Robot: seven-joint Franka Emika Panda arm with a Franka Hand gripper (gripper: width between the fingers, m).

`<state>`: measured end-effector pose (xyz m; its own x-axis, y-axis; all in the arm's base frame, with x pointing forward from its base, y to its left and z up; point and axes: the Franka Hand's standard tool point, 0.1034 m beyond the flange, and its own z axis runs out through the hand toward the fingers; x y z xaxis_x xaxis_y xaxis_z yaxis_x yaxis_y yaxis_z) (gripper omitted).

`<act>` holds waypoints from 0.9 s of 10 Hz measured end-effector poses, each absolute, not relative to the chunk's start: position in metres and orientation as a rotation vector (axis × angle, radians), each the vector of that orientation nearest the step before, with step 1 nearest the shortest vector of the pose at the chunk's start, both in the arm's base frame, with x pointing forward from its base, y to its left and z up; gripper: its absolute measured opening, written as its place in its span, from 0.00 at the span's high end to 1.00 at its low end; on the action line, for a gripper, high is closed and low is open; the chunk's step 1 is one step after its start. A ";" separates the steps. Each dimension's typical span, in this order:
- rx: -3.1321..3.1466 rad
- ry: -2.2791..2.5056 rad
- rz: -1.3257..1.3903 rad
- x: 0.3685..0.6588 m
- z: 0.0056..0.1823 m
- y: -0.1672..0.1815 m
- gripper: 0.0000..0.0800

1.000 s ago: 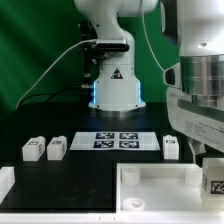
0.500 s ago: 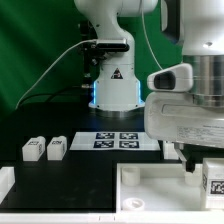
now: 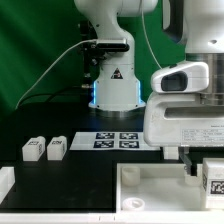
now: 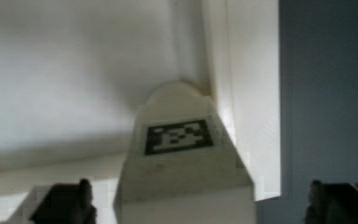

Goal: Assemble one leg

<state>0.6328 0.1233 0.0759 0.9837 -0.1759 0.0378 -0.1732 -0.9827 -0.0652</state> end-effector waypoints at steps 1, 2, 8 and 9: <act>-3.063 0.303 -0.066 0.633 0.076 0.123 0.41; -3.040 0.467 -0.059 0.632 0.076 0.123 0.63; -2.361 1.949 0.017 0.632 0.073 0.120 0.62; -2.170 2.144 0.047 0.632 0.073 0.125 0.63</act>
Offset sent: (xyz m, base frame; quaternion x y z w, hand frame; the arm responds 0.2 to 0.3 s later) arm 0.0000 0.0000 0.0000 0.0000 0.0000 0.1790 0.9838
